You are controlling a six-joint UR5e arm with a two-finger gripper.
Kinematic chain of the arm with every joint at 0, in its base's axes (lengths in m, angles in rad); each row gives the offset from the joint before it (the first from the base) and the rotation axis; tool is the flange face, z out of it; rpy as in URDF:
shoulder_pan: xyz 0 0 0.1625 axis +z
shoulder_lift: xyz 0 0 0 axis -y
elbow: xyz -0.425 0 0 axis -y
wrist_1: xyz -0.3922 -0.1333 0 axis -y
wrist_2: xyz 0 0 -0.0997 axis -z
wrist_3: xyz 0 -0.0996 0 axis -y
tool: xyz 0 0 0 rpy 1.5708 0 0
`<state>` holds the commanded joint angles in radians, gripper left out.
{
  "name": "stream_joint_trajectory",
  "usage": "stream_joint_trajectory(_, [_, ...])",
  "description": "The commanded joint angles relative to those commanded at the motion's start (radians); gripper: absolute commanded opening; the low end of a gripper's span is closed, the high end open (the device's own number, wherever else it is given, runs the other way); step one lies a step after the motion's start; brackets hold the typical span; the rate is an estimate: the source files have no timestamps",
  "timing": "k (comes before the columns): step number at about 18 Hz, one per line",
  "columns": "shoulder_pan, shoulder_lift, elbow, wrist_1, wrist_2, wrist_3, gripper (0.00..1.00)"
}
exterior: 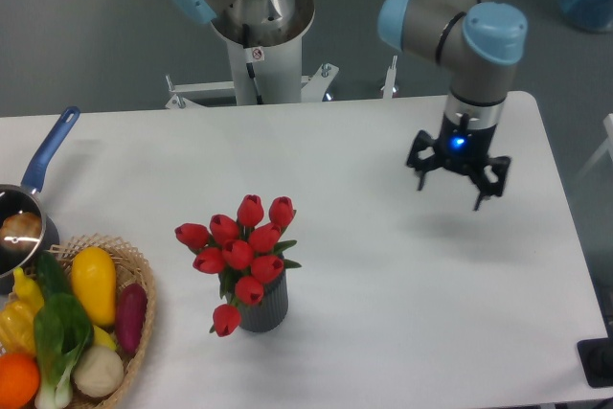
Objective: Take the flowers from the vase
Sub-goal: 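Move the open gripper over the red tulip bouquet in the vase, then lower the gripper around the tulip stems and close it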
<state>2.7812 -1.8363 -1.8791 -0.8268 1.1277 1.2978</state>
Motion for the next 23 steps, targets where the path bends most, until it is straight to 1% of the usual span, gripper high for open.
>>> stream_joint_trajectory(1, [-0.012,0.006,0.006,-0.011,-0.015,-0.008,1.00])
stream_joint_trajectory(4, [-0.040,0.028,-0.005,-0.014,-0.023,-0.026,1.00])
stream_joint_trajectory(6, [-0.067,0.035,-0.023,-0.015,-0.023,-0.028,1.00])
stream_joint_trajectory(7, [-0.083,0.049,-0.038,-0.015,-0.020,-0.026,1.00])
stream_joint_trajectory(9, [-0.100,0.068,-0.057,-0.017,-0.046,-0.026,1.00])
stream_joint_trajectory(10, [-0.104,0.068,-0.060,-0.017,-0.108,-0.026,1.00])
stream_joint_trajectory(12, [-0.106,0.069,-0.060,-0.018,-0.307,-0.029,1.00])
stream_joint_trajectory(13, [-0.109,0.068,-0.061,-0.024,-0.384,-0.035,1.00])
stream_joint_trajectory(14, [-0.112,0.068,-0.061,-0.026,-0.429,-0.054,1.00])
stream_joint_trajectory(16, [-0.130,0.068,-0.061,-0.026,-0.477,-0.093,1.00])
stream_joint_trajectory(19, [-0.153,0.068,-0.061,-0.025,-0.543,-0.104,1.00])
stream_joint_trajectory(23, [-0.186,0.060,-0.052,-0.018,-0.566,-0.106,1.00])
